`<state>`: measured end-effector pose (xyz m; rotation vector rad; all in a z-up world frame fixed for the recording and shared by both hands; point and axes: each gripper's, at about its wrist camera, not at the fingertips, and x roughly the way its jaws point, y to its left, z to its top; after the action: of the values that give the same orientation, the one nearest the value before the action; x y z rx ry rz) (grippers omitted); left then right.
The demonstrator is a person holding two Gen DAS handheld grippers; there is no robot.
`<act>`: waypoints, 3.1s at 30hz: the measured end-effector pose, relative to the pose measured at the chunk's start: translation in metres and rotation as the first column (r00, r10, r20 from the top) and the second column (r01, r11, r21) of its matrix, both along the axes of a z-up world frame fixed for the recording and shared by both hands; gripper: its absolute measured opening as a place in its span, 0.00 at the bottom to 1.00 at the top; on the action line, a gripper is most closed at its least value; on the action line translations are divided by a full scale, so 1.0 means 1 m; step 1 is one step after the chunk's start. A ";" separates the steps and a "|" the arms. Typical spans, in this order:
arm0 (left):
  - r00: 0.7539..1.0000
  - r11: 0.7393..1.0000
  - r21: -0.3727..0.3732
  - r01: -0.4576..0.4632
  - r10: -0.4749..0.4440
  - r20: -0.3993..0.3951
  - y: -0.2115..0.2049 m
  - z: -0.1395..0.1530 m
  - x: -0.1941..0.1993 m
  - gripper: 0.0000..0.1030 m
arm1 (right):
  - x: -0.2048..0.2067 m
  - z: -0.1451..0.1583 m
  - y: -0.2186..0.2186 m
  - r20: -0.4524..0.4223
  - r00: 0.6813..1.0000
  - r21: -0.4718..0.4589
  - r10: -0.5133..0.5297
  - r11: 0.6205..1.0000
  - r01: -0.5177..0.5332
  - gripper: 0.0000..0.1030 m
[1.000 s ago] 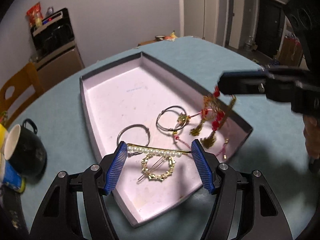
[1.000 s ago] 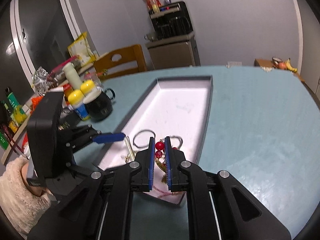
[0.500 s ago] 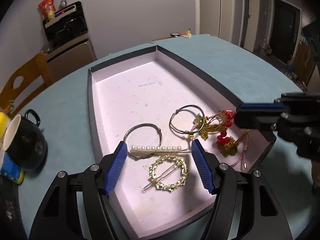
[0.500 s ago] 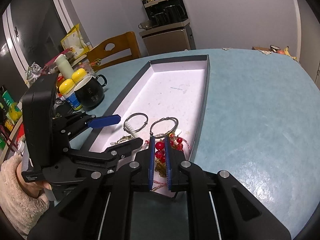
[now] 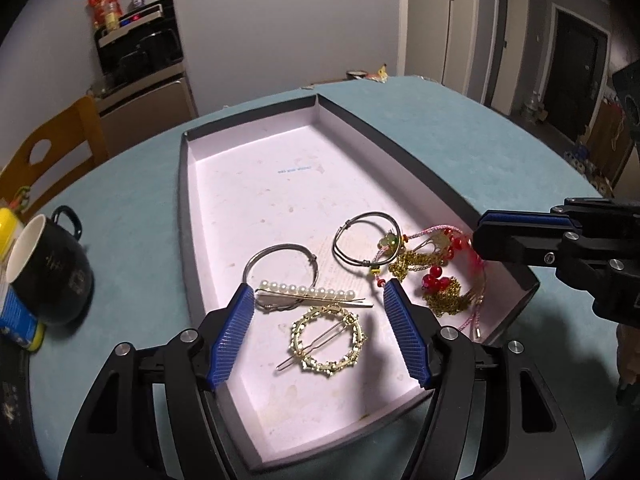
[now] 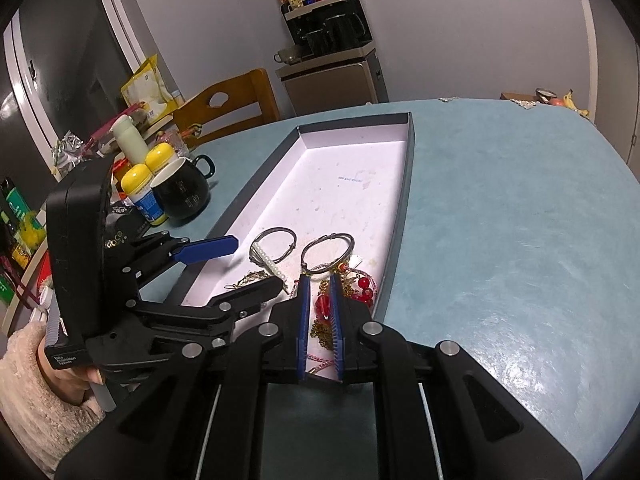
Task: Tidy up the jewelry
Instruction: 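Lower the hairpin into the black box with the right tool while the left tool carries the pearl clip there, then open both tools to release the hairpin and pearl clip in the box, then grasp the dark beaded bracelet with the left tool while the right tool grasps the black hair tie, then carry the beaded bracelet and black hair tie over the black box with both tools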
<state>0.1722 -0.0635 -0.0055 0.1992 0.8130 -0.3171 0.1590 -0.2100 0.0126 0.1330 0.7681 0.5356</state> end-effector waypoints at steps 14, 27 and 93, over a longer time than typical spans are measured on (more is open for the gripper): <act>0.995 0.997 -0.023 -0.075 0.076 0.063 0.013 0.022 -0.025 0.75 | -0.010 0.008 0.000 0.024 1.000 -0.005 -0.018 1.000 0.018 0.35; 0.988 0.993 -0.025 -0.116 0.118 0.104 0.017 0.033 -0.054 0.90 | -0.052 0.024 -0.036 0.075 0.993 0.018 -0.095 0.995 0.094 0.95; 0.985 0.969 -0.183 0.165 -0.171 -0.020 0.033 0.045 -0.225 0.06 | -0.204 -0.029 0.033 -0.022 0.956 -0.185 0.291 0.939 -0.290 0.64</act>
<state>-0.0523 -0.0301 0.0399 0.0926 0.7995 -0.5532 -0.0452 -0.1769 -0.0163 -0.1589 0.8343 0.7409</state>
